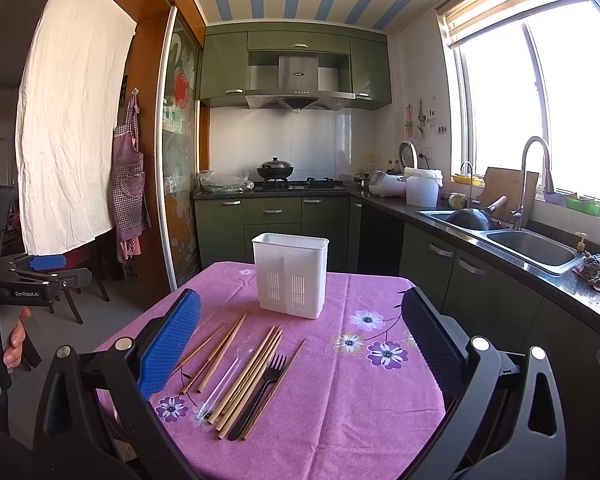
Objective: Organize utensils
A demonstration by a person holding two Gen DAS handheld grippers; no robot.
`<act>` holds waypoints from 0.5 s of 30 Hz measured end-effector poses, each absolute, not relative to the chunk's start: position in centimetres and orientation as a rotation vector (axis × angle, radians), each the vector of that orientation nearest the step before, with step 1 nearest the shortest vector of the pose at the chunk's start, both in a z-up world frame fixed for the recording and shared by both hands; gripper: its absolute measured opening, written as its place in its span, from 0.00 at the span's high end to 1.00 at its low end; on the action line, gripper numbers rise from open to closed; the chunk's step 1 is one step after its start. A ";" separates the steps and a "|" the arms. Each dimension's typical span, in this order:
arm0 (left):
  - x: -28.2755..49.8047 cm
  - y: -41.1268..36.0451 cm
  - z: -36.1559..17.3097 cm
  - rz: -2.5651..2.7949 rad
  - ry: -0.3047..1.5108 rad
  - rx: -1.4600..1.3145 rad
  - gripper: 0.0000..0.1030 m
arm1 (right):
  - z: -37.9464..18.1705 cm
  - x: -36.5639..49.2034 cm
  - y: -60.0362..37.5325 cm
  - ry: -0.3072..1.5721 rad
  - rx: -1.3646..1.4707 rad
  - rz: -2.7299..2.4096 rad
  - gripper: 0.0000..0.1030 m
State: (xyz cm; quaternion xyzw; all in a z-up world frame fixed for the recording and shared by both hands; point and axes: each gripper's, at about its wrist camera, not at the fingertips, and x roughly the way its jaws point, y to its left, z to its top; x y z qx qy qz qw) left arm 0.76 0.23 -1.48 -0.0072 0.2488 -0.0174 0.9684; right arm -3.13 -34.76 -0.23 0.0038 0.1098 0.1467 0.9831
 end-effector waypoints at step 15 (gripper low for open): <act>0.7 0.1 -1.7 -0.040 0.511 -0.017 0.06 | -0.7 -2.5 -34.6 0.228 0.008 0.303 0.04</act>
